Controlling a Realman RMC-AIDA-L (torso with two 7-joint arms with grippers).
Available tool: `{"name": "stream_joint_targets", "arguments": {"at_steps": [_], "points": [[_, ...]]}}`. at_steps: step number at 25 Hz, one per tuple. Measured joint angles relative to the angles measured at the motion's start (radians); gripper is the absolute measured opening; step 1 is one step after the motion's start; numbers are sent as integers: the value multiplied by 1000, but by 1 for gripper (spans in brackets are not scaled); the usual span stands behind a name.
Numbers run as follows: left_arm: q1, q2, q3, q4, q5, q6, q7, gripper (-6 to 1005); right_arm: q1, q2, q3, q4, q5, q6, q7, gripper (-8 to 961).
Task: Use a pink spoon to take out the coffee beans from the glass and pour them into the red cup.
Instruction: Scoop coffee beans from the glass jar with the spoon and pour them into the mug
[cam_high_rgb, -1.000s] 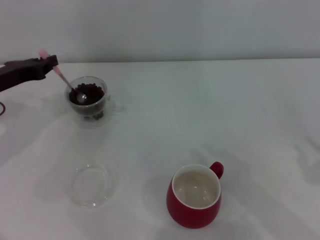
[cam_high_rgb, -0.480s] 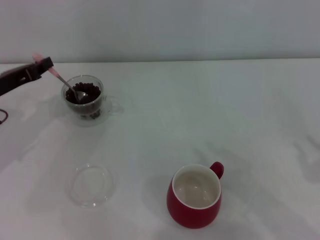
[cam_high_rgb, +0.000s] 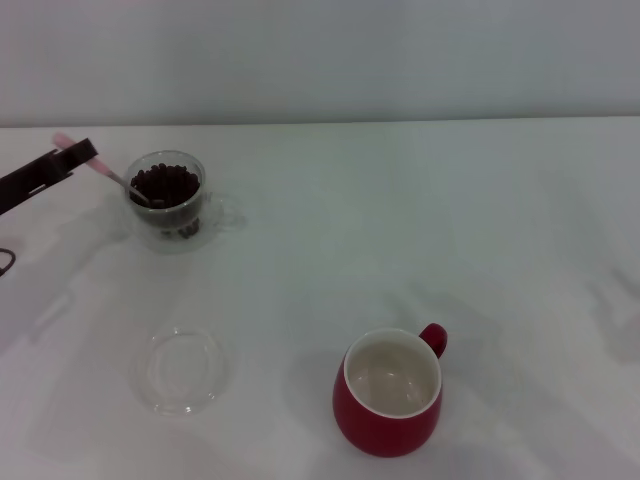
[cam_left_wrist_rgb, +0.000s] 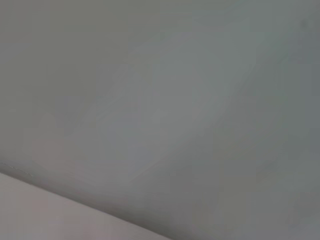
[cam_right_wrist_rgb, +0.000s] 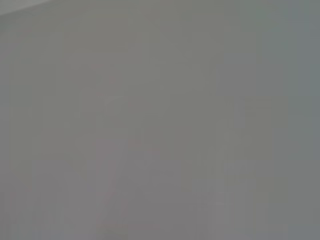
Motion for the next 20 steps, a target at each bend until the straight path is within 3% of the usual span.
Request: {"name": "stream_joint_targets", "arguments": {"at_steps": [11, 20], "points": [[71, -6, 0, -35, -166, -6, -1, 131, 21, 0, 0, -4, 0, 31, 1, 371], [88, 2, 0, -95, -272, 42, -12, 131, 38, 0, 0, -6, 0, 64, 2, 372]]}}
